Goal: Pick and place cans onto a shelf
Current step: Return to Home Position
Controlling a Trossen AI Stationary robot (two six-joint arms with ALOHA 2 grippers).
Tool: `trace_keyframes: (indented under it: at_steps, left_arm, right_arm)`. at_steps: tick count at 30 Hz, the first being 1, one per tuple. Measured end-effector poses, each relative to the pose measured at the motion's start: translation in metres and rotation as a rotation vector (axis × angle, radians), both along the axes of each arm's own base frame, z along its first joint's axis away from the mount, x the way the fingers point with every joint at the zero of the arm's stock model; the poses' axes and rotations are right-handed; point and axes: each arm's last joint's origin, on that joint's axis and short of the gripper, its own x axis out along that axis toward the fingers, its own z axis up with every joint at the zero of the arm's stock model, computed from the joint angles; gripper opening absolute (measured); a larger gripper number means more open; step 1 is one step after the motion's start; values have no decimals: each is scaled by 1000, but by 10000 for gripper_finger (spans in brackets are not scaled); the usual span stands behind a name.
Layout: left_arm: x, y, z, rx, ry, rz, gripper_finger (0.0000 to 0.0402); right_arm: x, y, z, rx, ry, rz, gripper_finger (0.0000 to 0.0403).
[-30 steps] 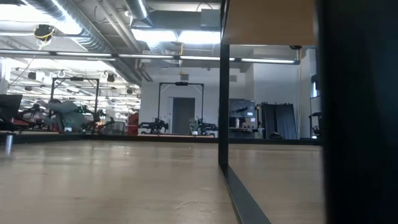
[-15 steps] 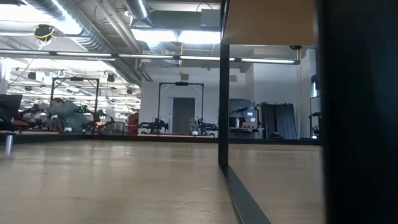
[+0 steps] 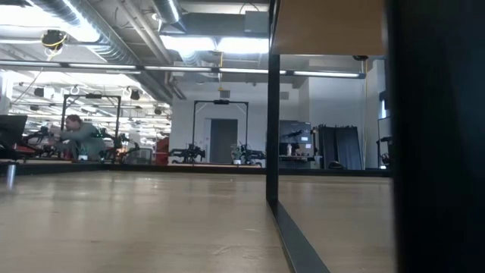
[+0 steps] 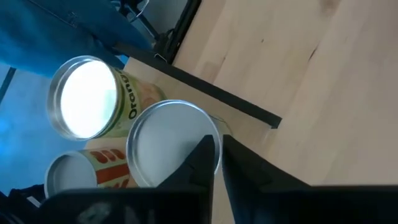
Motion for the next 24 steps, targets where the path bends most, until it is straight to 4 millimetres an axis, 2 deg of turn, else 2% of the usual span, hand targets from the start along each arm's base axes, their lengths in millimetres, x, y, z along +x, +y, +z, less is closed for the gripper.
trace_keyframes:
  at_steps: [6, 11, 20, 24]
  left_arm:
    - [-7, 5, 4, 60, -26, -52, 34]
    - [-23, 16, 12, 90, -84, -68, 8]
    - [-75, 43, 28, 77, -248, -113, 1]
    - [-100, 59, 25, 86, -324, -135, 1]
  right_arm:
    - [-12, -11, 28, -4, -105, 17, 31]
    - [-22, -26, 56, -63, -212, -54, 6]
    - [-47, -44, 86, -120, -334, -169, 4]
    - [-54, -48, 94, -120, -362, -199, 5]
